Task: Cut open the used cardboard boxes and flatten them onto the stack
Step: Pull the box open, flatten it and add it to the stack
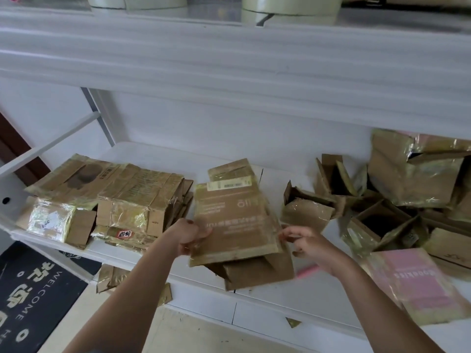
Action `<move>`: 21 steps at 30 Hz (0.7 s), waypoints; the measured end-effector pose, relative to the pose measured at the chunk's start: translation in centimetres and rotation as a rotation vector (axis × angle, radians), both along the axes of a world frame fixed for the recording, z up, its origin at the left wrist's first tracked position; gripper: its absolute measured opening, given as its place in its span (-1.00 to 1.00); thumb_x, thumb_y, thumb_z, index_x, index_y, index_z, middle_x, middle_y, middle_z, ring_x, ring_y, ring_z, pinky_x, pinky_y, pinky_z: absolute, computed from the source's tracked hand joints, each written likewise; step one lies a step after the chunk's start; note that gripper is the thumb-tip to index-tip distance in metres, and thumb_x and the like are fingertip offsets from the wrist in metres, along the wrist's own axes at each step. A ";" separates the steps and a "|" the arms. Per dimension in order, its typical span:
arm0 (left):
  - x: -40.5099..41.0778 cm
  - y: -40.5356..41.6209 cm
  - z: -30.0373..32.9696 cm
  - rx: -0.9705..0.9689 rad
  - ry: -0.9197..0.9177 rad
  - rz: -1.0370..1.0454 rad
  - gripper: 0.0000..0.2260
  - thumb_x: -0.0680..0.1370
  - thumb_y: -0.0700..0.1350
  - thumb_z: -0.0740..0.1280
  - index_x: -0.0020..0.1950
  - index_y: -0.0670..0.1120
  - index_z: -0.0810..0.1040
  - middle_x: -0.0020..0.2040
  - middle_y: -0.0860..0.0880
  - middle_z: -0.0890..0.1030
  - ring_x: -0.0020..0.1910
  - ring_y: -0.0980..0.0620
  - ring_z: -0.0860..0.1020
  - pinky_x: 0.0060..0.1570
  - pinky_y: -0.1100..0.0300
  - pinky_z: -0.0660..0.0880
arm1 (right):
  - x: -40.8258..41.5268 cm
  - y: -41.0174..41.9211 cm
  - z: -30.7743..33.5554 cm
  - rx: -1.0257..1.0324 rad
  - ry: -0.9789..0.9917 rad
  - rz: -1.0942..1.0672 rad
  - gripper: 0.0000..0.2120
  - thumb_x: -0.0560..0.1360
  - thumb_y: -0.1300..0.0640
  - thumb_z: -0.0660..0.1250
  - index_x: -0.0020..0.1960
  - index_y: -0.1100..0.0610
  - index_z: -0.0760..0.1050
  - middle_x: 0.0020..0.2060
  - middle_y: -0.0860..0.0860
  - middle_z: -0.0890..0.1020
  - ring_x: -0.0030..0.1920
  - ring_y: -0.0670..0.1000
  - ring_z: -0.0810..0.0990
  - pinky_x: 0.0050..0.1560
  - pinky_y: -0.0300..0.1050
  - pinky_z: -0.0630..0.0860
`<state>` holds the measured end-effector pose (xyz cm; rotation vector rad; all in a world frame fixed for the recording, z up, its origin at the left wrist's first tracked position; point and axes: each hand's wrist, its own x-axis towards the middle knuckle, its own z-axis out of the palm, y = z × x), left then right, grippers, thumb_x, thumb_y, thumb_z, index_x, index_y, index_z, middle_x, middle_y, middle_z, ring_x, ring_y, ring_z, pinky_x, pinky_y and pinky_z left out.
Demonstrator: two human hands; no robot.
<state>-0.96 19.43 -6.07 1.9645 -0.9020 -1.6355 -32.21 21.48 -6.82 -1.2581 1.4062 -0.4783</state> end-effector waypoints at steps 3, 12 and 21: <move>-0.2 0.3 -1.3 0.020 0.039 0.130 -0.66 0.46 -0.40 0.41 0.23 -0.32 0.49 0.11 -0.27 0.61 0.10 -0.25 0.58 0.20 -0.21 0.49 | 0.6 0.3 -1.5 0.010 0.042 -0.049 -0.77 0.58 -0.03 0.34 0.18 -0.26 0.41 0.35 -0.15 0.40 0.26 -0.11 0.44 0.08 -0.16 0.39; -1.2 2.7 -5.1 -0.058 -0.111 0.158 -0.64 0.51 -0.33 0.36 0.30 -0.25 0.43 0.06 -0.17 0.58 0.06 -0.14 0.55 0.02 -0.02 0.54 | 3.7 0.4 -6.3 -0.046 0.533 0.190 -0.28 0.55 -0.22 0.30 0.57 -0.24 -0.02 0.59 0.03 0.08 0.54 0.23 0.06 0.49 0.14 0.11; -3.5 5.9 -10.7 -0.255 -0.683 -0.503 -0.41 0.58 0.06 0.25 0.56 0.19 0.07 0.58 0.10 -0.03 0.48 -0.13 0.08 0.38 -0.17 0.21 | 6.0 1.3 -9.1 -0.278 0.802 0.298 -0.46 0.64 0.09 0.17 0.58 -0.04 0.13 0.60 -0.03 0.00 0.56 0.15 0.10 0.47 0.09 0.29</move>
